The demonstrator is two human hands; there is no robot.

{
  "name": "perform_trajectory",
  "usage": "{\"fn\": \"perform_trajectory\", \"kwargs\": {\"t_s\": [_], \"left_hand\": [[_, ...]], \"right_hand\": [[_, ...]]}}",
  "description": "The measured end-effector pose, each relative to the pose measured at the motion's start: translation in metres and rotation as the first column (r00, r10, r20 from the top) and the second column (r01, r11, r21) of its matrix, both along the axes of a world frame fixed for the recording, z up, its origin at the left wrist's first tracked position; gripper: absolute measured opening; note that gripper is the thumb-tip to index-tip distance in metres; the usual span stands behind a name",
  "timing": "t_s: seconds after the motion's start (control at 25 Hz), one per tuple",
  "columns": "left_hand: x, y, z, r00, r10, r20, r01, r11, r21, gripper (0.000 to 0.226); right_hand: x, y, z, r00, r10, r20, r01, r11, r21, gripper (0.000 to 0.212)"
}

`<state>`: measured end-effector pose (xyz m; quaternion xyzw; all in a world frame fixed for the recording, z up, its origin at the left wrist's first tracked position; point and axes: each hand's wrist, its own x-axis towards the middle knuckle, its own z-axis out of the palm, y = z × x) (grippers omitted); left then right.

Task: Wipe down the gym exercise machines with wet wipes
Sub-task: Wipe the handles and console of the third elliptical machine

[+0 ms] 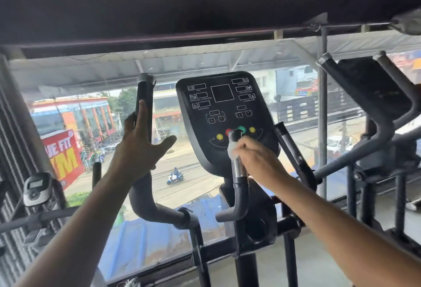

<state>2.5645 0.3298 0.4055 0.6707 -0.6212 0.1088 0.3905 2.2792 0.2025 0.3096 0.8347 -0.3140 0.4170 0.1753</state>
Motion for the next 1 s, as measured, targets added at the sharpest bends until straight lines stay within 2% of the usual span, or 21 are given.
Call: {"fn": "perform_trajectory", "kwargs": {"t_s": [0.08,0.16,0.2,0.28,0.36,0.44,0.52,0.64,0.72,0.84,0.92,1.0], "left_hand": [[-0.004,0.005,-0.001,0.992,0.074,0.100,-0.075,0.997,0.009,0.113],[-0.005,0.012,-0.001,0.974,0.115,0.195,-0.124,0.992,0.035,0.114],[-0.006,0.013,-0.002,0.969,0.115,0.218,-0.128,0.991,0.046,0.114],[-0.005,0.013,-0.004,0.963,0.142,0.228,-0.157,0.986,0.048,0.112],[-0.005,0.012,-0.003,0.960,0.142,0.241,-0.150,0.988,0.016,0.109],[-0.006,0.011,-0.003,0.962,0.144,0.232,-0.148,0.989,-0.002,0.107],[-0.008,0.012,-0.003,0.966,0.138,0.218,-0.142,0.990,0.002,0.105],[-0.008,0.016,-0.001,0.974,0.122,0.192,-0.127,0.992,0.011,0.102],[-0.007,0.018,-0.001,0.978,0.115,0.172,-0.120,0.993,0.021,0.101],[-0.007,0.017,-0.002,0.978,0.115,0.175,-0.119,0.993,0.016,0.100],[-0.007,0.016,-0.001,0.969,0.145,0.202,-0.151,0.988,0.015,0.100],[-0.008,0.017,-0.001,0.930,0.211,0.301,-0.222,0.975,0.003,0.099]], "right_hand": [[0.001,-0.013,0.034,0.986,-0.025,-0.164,0.011,0.996,-0.087,0.022],[0.000,-0.015,0.049,0.921,-0.124,-0.369,0.047,0.976,-0.212,0.024],[-0.004,-0.012,0.048,0.873,-0.147,-0.466,0.021,0.964,-0.265,0.026],[-0.004,-0.004,0.029,0.765,-0.090,-0.638,-0.101,0.961,-0.257,0.023],[-0.006,0.006,0.011,0.680,-0.048,-0.732,-0.208,0.944,-0.255,0.018],[-0.005,0.005,0.022,0.652,-0.057,-0.756,-0.235,0.932,-0.274,0.016],[-0.002,-0.007,0.052,0.659,-0.125,-0.741,-0.158,0.941,-0.300,0.013],[0.004,-0.023,0.073,0.737,-0.177,-0.652,-0.064,0.943,-0.328,0.012],[0.001,-0.028,0.042,0.761,-0.123,-0.637,-0.122,0.937,-0.326,0.015],[-0.010,-0.015,-0.012,0.699,-0.031,-0.714,-0.285,0.904,-0.318,0.031],[-0.012,-0.016,-0.011,0.677,-0.034,-0.735,-0.314,0.891,-0.330,0.044],[-0.006,-0.028,0.015,0.668,-0.087,-0.740,-0.277,0.893,-0.355,0.043]]}}
